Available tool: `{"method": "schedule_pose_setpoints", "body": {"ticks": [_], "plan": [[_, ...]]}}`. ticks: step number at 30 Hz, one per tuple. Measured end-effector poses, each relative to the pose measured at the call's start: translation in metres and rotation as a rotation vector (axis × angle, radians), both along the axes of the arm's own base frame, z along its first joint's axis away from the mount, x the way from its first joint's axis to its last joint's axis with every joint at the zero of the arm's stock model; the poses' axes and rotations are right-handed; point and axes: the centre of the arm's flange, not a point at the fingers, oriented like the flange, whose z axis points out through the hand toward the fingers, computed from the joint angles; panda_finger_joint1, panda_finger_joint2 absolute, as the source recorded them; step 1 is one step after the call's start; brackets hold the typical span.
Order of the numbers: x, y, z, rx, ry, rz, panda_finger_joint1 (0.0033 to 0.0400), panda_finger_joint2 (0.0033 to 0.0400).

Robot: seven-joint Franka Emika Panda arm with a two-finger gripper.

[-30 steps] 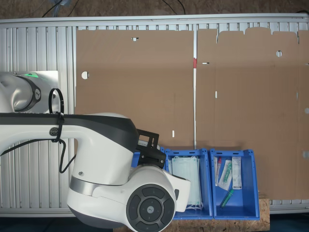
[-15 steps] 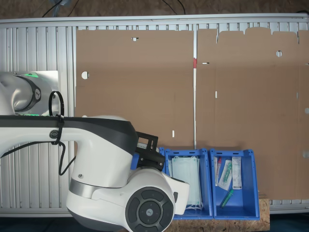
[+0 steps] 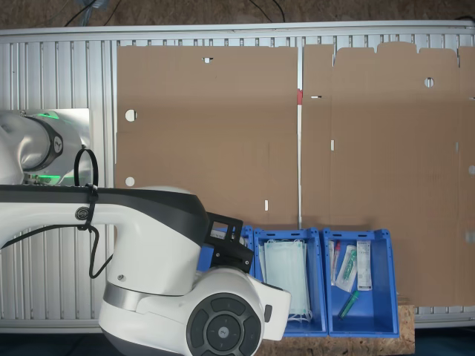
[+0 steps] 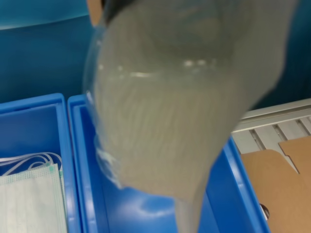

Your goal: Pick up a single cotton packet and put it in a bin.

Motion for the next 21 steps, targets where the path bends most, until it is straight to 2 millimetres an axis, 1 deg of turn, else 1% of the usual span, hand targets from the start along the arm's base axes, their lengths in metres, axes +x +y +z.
{"method": "schedule_pose_setpoints", "body": {"ticks": [21], "plan": [[0.0068, -0.0019, 0.0031, -0.024, -0.053, 0.012, 0.0054, 0.0054]]}}
